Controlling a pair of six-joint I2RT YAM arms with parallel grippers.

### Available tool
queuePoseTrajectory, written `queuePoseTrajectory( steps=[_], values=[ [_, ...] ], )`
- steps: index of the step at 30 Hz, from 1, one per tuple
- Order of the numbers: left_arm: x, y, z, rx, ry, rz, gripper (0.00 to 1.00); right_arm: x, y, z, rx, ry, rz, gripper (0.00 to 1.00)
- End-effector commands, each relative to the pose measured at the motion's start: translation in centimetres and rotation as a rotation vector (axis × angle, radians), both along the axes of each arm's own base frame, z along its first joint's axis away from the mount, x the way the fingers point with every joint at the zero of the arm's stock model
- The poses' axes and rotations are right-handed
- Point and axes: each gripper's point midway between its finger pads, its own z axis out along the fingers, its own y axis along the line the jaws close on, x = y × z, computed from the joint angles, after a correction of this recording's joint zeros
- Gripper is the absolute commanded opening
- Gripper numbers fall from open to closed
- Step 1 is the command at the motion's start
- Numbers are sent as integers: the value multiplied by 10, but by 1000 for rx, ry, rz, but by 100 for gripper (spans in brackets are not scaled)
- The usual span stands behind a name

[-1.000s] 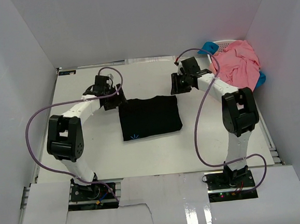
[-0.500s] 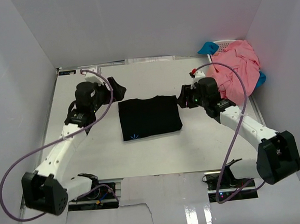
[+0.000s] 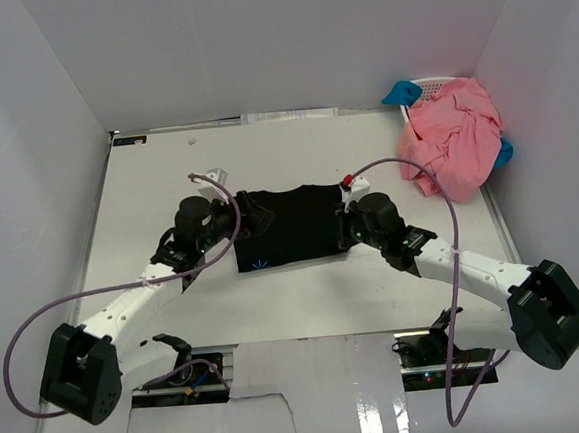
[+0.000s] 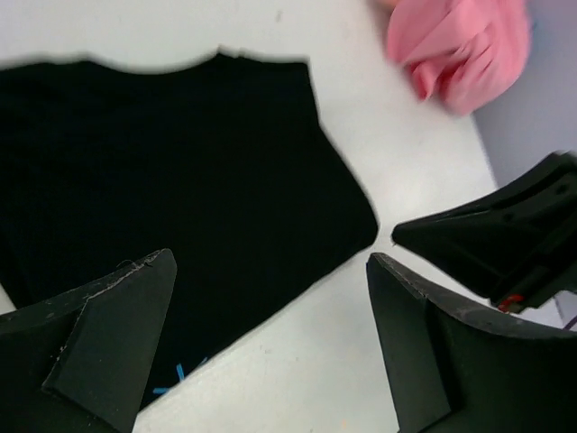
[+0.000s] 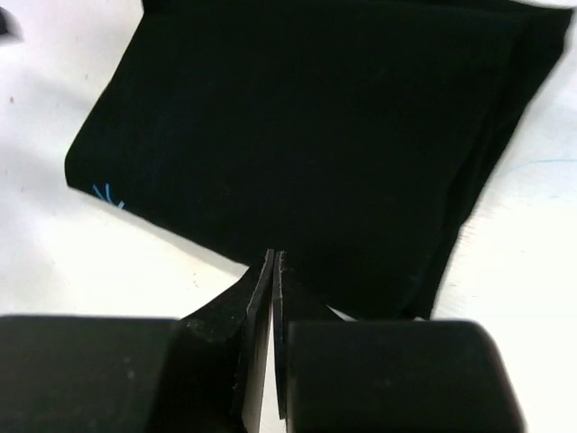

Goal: Fold and stack the t-shirts
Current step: Smooth out wrinkles on the folded tshirt

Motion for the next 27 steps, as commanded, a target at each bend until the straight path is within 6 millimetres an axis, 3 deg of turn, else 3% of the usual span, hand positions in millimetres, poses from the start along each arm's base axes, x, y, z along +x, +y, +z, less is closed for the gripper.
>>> queuePoseTrajectory(
  steps=[1, 5, 7, 12, 15, 21, 23, 24, 26, 27],
  values=[
    [-4, -15, -36, 24, 83, -9, 98, 2, 20, 3, 32, -44, 10, 8],
    [12, -22, -50, 59, 100, 26, 98, -1, 45, -5, 9, -63, 66, 8],
    [17, -31, -46, 51, 74, -3, 98, -7, 58, -12, 18, -56, 125, 8],
    [30, -51, -58, 55, 85, -48, 98, -28, 96, -5, 144, -30, 335, 8],
    [35, -57, -67, 66, 100, -69, 98, -30, 107, -1, 180, 0, 366, 8],
    [36, -57, -62, 58, 93, -72, 98, -26, 96, 18, 380, 131, 421, 8],
    [35, -56, -57, 54, 83, -77, 98, -36, 89, 14, 457, 221, 476, 8],
    [35, -54, -51, 49, 73, -75, 98, -26, 82, 26, 521, 185, 478, 8],
    [35, -48, -49, 53, 80, -61, 98, -34, 74, 23, 586, 302, 509, 8],
    [37, -43, -43, 45, 72, -54, 98, -28, 69, 15, 600, 331, 505, 8]
  ],
)
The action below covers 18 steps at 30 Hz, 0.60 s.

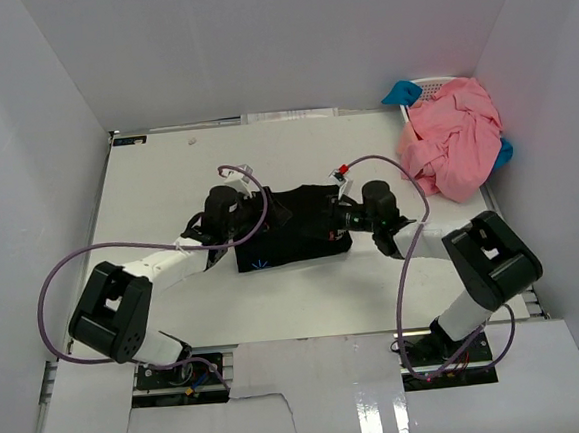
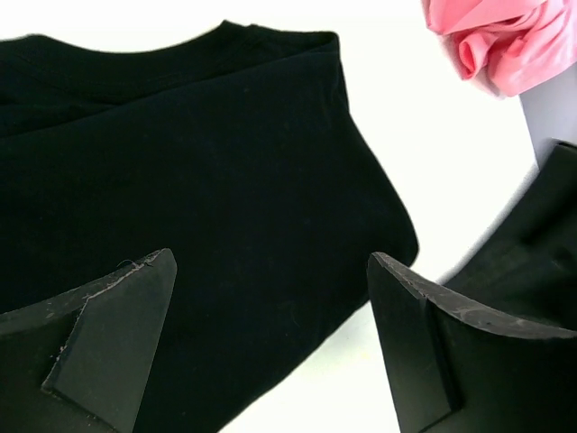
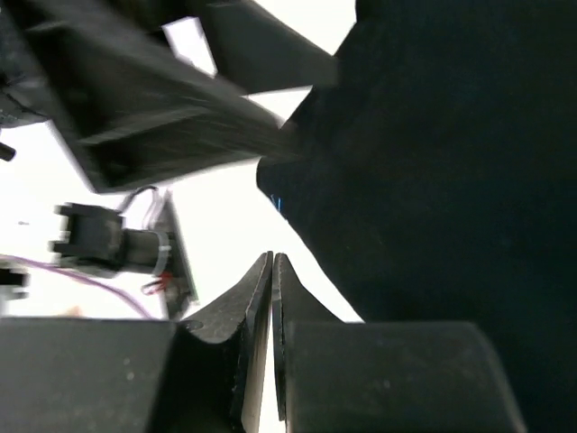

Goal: Fold and stack the t-shirts
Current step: Smooth out wrinkles on the folded tshirt

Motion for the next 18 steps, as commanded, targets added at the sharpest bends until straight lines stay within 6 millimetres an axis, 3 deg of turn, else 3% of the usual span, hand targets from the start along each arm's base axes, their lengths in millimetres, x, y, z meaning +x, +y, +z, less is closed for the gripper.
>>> queuePoseTrajectory(
  steps=[1, 5, 10, 18],
  values=[
    [7, 8, 46, -51, -91, 5, 98, -18, -4, 12, 150, 119, 157, 8],
    [7, 21, 53, -56, -93, 27, 98, -20, -2, -10, 137, 243, 209, 8],
    [5, 29, 57, -38, -79, 40, 98, -24, -1, -24, 131, 314, 232, 8],
    [2, 25, 60, -38, -73, 3, 98, -16, -3, -71, 35, 462, 154, 8]
  ],
)
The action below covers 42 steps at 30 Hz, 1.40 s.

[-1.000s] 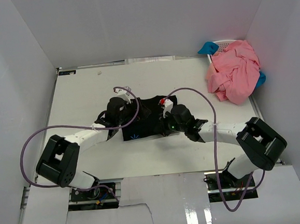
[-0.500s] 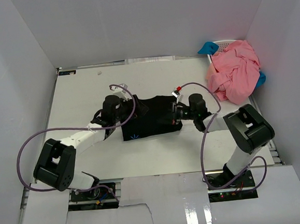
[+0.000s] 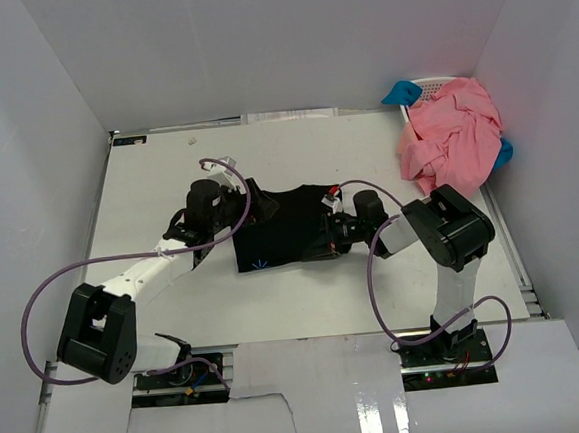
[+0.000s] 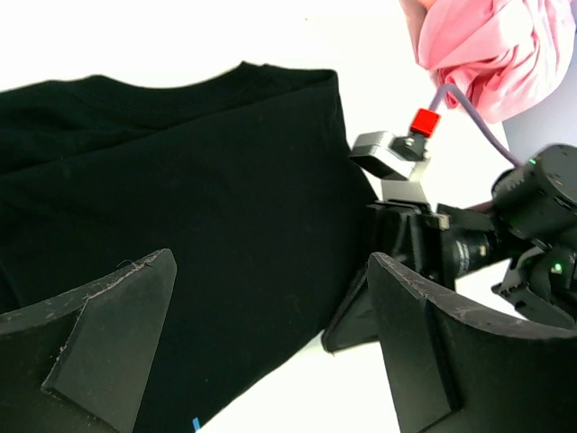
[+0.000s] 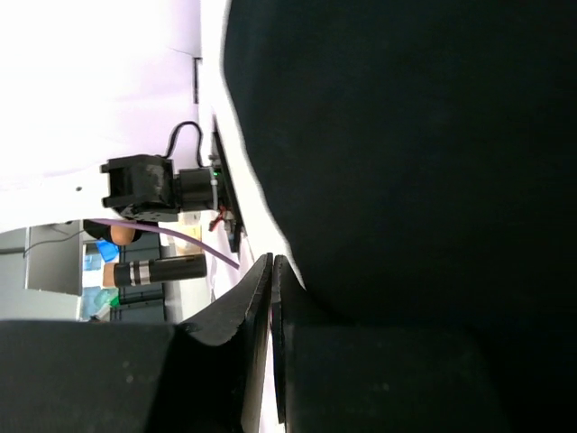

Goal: Fold and stack the t-shirts
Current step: Smooth out wrinkles on the folded tshirt

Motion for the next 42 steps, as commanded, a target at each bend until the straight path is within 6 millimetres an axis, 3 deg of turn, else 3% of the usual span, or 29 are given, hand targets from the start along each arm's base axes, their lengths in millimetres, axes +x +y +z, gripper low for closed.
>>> queuePoseTrajectory(
  steps=[1, 10, 19, 24, 26, 27, 28, 32, 36, 38, 42],
  values=[
    [-1, -5, 20, -15, -36, -44, 98, 13, 2, -4, -36, -4, -15, 8],
    [-8, -19, -9, -27, 89, -114, 98, 24, -6, -57, -267, 192, -67, 8],
    [-25, -38, -44, -53, 285, -241, 98, 26, -14, -68, -367, 255, -79, 8],
    [-40, -49, -53, -118, 387, -312, 94, 26, -15, -66, -377, 250, -74, 8],
    [-45, -50, -48, -150, 383, -336, 83, 27, -15, -65, -380, 247, -74, 8],
    [-44, -50, -45, -162, 372, -336, 63, 27, -15, -65, -380, 245, -73, 8],
    [-44, -49, -42, -173, 370, -334, 57, 27, -15, -65, -380, 239, -73, 8],
    [-46, -47, -33, -206, 348, -355, 53, 27, -16, -65, -382, 234, -71, 8],
    [-61, -54, -39, -269, 430, -439, 28, 26, -16, -65, -382, 233, -68, 8],
    [-62, -57, -44, -284, 471, -457, 0, 26, -16, -64, -382, 232, -68, 8],
    [-60, -62, -61, -296, 530, -481, 0, 27, -16, -62, -378, 225, -68, 8]
  ],
)
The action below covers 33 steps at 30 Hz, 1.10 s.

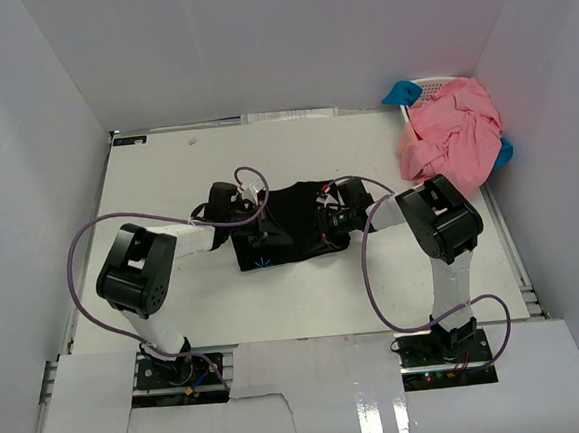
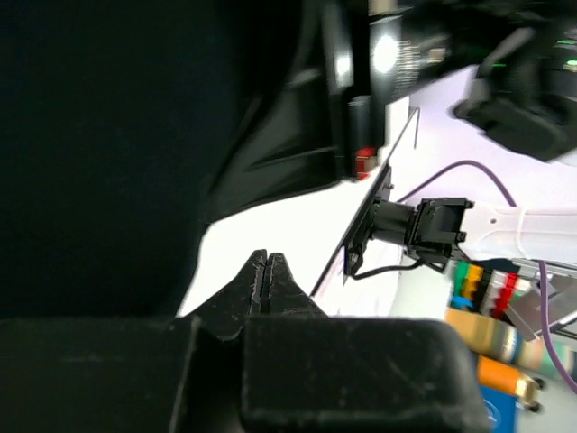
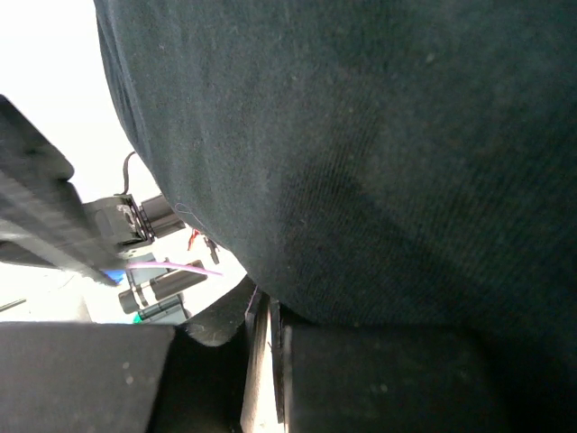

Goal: Fold and stack the t-shirts
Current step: Smooth out wrinkles on the folded tshirt

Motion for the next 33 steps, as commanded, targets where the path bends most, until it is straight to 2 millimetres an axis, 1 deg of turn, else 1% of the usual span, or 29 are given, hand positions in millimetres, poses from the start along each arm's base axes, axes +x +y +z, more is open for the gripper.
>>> queuePoseTrajectory(
  steps=[1, 4, 7, 9, 10, 13, 14, 15, 20, 22, 23, 24, 26, 29, 31, 33],
  values=[
    [1, -6, 2, -50, 20, -52, 0, 0, -17, -24, -125, 21, -50, 8],
    [8, -6, -3, -54, 60, -33, 0, 2, -18, -23, -129, 15, -49, 8],
    [7, -1, -11, -47, 112, -2, 0, 3, -19, -22, -130, 14, -52, 8],
    [5, 9, -22, -17, 138, 49, 0, 4, -19, -22, -130, 12, -54, 8],
    [10, 18, -27, -9, 151, 84, 0, 3, -19, -21, -130, 16, -54, 8],
    [4, 38, -49, -6, 238, 134, 0, 4, -21, -21, -136, 9, -56, 8],
    [2, 41, -54, -10, 253, 138, 0, 4, -21, -21, -139, 8, -57, 8],
    [-1, 44, -64, 0, 284, 149, 0, 4, -22, -22, -145, 9, -58, 8],
    [-6, 49, -83, 49, 304, 160, 0, 5, -22, -22, -151, 6, -59, 8],
    [0, 53, -95, 106, 309, 180, 0, 5, -22, -21, -154, 5, -60, 8],
    [-4, 58, -102, 150, 319, 173, 0, 6, -22, -21, -155, 3, -59, 8],
    [-1, 61, -108, 184, 317, 191, 0, 7, -22, -21, -157, -3, -61, 8],
    [0, 66, -112, 220, 318, 203, 0, 7, -23, -20, -161, -1, -62, 8],
    [6, 68, -109, 242, 295, 230, 0, 9, -22, -18, -159, -7, -61, 8],
    [8, 70, -99, 251, 281, 239, 0, 10, -21, -16, -160, -9, -62, 8],
    [23, 68, -80, 242, 222, 243, 0, 13, -20, -12, -156, -16, -60, 8]
  ],
)
